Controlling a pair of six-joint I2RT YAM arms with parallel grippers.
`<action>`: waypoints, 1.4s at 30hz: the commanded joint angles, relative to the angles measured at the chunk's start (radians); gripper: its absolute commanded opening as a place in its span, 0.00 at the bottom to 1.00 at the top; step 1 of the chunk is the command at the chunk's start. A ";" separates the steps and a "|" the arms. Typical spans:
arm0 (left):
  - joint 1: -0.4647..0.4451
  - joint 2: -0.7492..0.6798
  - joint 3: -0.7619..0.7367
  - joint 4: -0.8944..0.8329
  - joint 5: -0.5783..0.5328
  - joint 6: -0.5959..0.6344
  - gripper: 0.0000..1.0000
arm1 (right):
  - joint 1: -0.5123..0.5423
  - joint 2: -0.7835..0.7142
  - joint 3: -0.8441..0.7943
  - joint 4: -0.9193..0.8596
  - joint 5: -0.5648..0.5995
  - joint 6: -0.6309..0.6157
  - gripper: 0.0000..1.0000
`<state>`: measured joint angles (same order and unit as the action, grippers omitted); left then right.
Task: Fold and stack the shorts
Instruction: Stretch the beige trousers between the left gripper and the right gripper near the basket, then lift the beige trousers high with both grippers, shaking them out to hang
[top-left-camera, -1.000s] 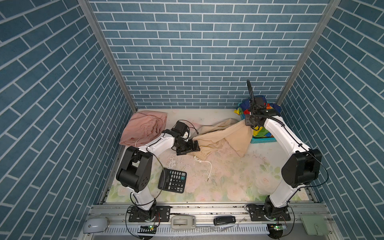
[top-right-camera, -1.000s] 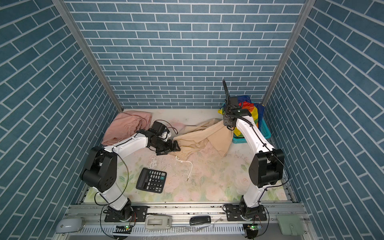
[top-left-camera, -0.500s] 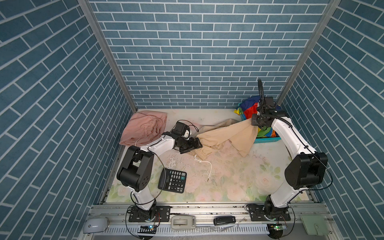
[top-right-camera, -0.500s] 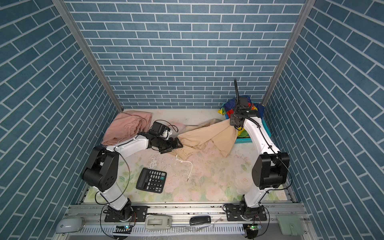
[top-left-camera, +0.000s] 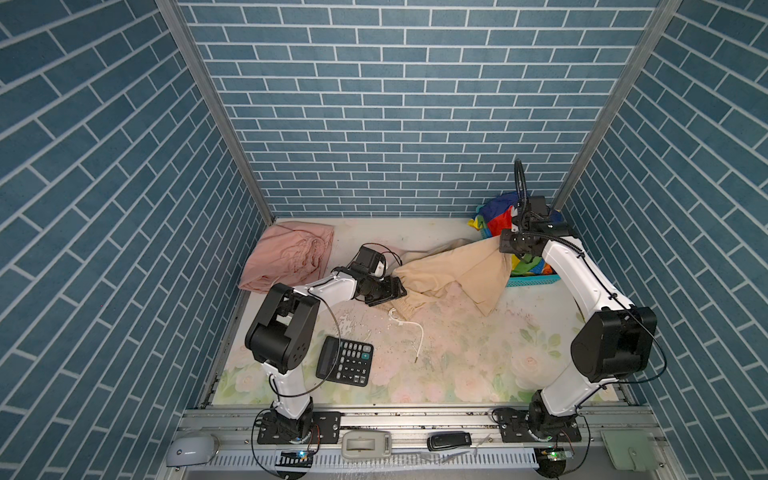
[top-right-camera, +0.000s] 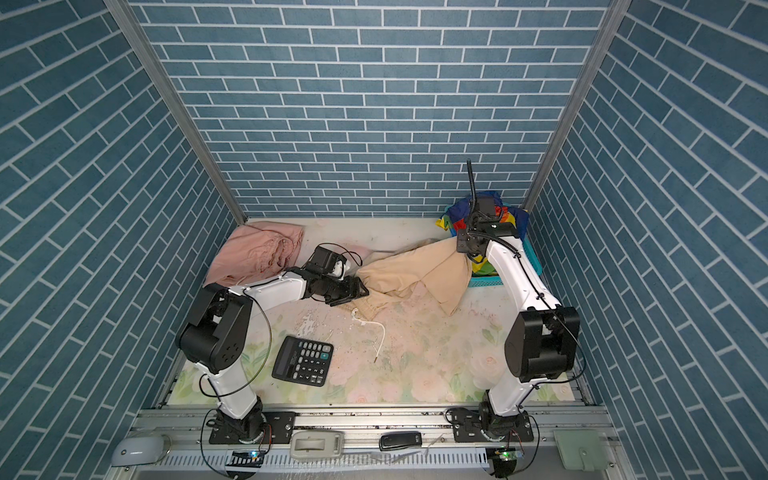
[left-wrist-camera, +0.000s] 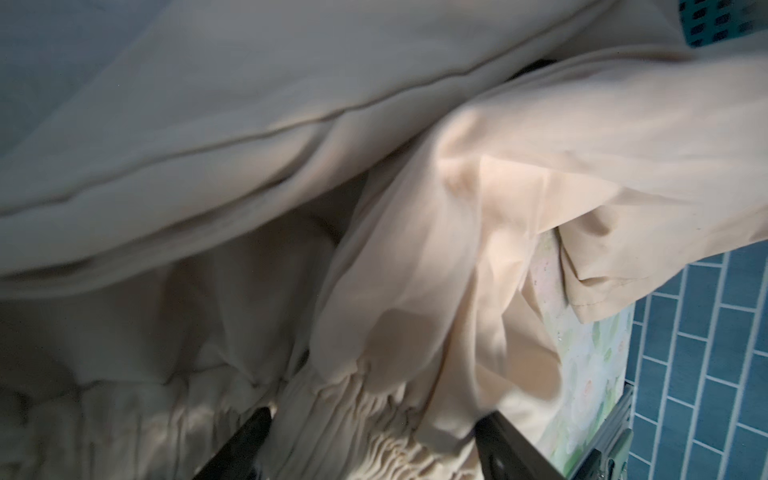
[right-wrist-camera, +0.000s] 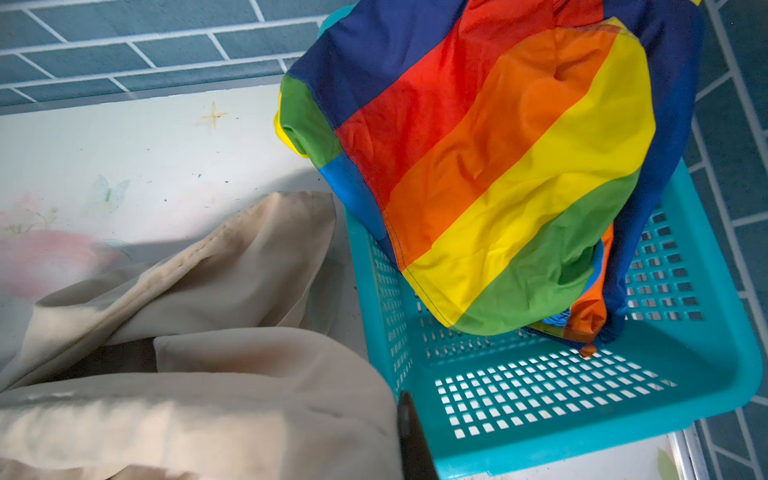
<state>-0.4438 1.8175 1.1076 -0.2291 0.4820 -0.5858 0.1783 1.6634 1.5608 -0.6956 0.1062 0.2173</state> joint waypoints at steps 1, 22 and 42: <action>-0.010 0.018 0.022 -0.018 -0.055 0.035 0.74 | 0.000 -0.046 -0.016 0.018 -0.026 0.031 0.00; 0.126 -0.110 0.522 -0.481 -0.290 0.300 0.00 | -0.080 -0.079 0.153 -0.020 -0.157 0.097 0.00; 0.310 -0.234 1.015 -0.618 -0.261 0.309 0.00 | -0.196 -0.172 0.599 -0.104 -0.364 0.157 0.00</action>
<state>-0.1791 1.6524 2.1387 -0.8238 0.2848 -0.2523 0.0269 1.5558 2.1365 -0.7860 -0.2962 0.3443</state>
